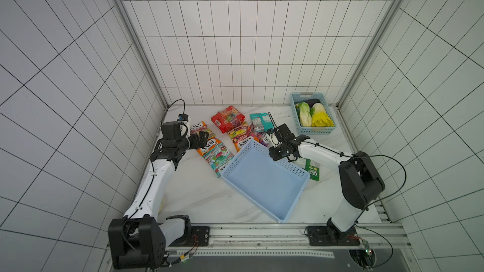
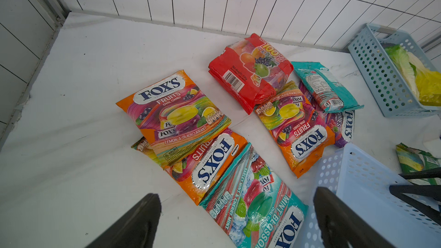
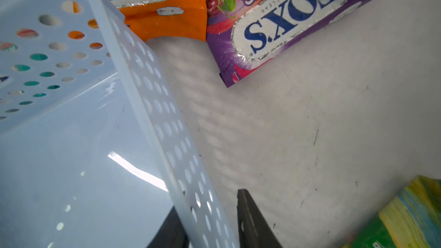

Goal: Put the candies in the basket
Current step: Pick up the basket from the center of the board, then move the candy to the center of the board.

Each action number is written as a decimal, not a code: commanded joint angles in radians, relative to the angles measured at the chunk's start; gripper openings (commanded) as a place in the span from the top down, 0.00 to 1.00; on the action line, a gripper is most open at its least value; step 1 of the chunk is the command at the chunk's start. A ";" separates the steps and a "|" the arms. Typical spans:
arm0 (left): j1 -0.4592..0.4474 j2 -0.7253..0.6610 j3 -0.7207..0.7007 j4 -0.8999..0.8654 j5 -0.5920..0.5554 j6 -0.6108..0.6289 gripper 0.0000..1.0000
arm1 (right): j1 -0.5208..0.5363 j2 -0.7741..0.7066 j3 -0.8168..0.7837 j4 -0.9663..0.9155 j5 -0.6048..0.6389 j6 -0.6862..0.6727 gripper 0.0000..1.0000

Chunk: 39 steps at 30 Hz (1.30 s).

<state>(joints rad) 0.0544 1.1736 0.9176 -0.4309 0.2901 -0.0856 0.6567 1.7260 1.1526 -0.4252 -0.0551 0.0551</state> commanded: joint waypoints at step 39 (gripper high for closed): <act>-0.559 0.599 0.418 -0.165 -0.390 -0.006 0.04 | -0.351 -0.702 -0.156 -0.294 0.079 0.236 1.00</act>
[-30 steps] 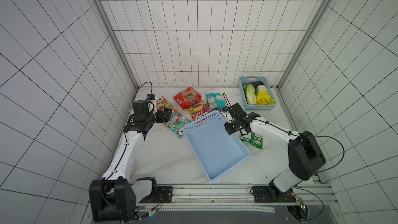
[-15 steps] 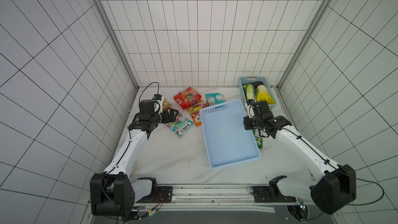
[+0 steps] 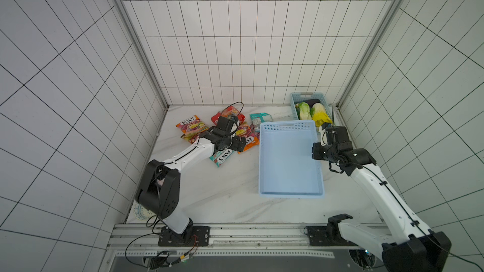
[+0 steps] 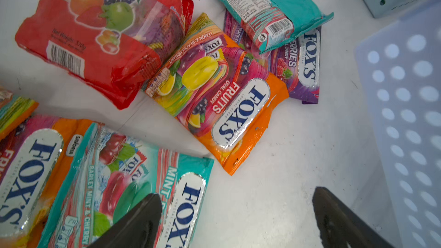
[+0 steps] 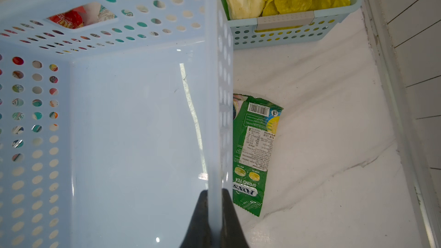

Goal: Put the candies in the basket
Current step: Move the candy to the center of the board.

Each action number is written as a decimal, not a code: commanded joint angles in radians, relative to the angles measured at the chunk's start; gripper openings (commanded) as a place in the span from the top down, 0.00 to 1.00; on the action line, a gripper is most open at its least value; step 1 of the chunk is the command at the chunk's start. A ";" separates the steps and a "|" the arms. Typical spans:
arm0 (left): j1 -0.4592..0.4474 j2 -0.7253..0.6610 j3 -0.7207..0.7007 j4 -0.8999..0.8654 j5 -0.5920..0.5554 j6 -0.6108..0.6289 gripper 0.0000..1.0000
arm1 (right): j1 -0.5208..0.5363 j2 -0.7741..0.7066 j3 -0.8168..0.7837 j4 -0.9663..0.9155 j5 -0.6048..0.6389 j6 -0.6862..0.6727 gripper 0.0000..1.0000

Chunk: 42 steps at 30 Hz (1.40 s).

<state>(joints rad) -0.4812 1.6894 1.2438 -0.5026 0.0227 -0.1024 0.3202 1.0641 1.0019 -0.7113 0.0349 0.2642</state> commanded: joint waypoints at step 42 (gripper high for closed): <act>0.306 0.293 0.313 -0.294 -0.040 -0.022 0.13 | -0.024 0.111 0.066 0.048 -0.232 0.038 1.00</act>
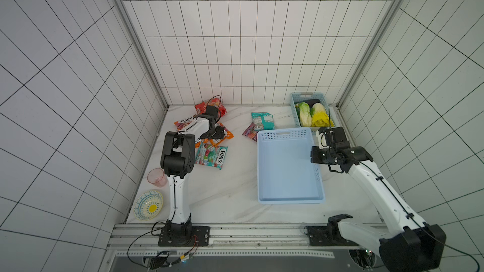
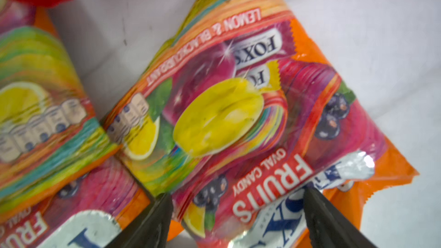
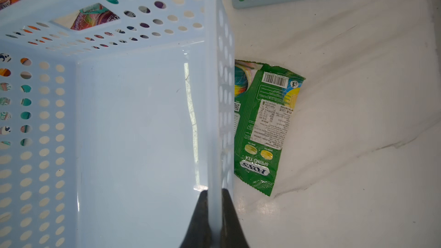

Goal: Put the candies in the basket
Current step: Move the candy to the center of the board.

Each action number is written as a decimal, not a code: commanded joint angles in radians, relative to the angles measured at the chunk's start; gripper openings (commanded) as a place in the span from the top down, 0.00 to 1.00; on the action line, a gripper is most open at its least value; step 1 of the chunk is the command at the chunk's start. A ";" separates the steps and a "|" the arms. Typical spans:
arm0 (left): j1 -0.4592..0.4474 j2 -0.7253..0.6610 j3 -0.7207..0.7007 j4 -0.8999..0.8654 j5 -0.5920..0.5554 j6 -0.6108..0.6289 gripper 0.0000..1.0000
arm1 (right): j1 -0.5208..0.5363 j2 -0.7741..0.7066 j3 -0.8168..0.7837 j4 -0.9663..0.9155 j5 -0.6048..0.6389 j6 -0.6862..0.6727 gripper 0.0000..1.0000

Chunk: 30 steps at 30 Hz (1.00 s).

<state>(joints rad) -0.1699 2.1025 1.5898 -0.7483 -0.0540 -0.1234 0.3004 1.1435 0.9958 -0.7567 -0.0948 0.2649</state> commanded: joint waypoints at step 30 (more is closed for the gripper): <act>0.227 -0.859 -0.494 0.226 0.219 -0.044 0.02 | 0.134 1.027 0.861 0.555 -0.378 0.382 1.00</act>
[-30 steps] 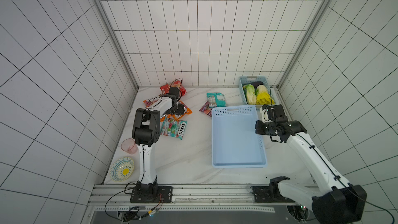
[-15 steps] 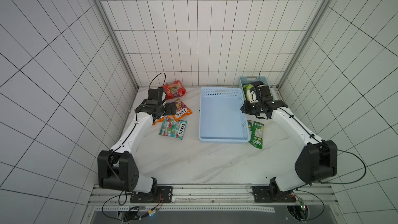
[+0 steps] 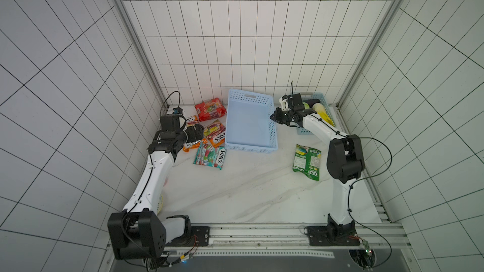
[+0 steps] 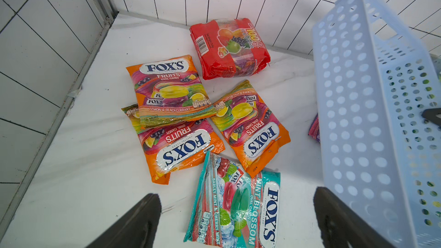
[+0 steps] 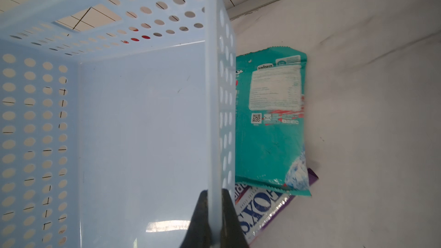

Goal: Put the candies in the basket
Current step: Move the candy to the center of the board.

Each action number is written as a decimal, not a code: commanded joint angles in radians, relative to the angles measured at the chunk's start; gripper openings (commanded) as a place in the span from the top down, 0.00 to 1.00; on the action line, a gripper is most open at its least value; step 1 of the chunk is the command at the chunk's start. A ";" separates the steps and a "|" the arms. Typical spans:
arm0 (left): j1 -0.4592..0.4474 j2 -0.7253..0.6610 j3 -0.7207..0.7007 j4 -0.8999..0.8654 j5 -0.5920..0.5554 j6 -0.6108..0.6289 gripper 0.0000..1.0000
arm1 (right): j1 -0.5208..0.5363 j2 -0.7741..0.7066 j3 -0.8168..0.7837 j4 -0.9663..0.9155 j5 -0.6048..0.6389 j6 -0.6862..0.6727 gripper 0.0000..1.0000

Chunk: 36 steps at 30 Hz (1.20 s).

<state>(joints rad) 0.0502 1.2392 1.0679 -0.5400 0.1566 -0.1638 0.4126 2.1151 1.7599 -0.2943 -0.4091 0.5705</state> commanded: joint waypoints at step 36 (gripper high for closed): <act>0.037 -0.040 0.011 0.021 0.021 -0.012 0.02 | -0.048 -0.099 -0.252 -0.051 0.163 0.034 1.00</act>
<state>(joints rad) 0.0818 1.2213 1.0740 -0.5388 0.1658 -0.1673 0.3592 2.0762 1.5673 -0.3393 -0.2920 0.6403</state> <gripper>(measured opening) 0.983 0.084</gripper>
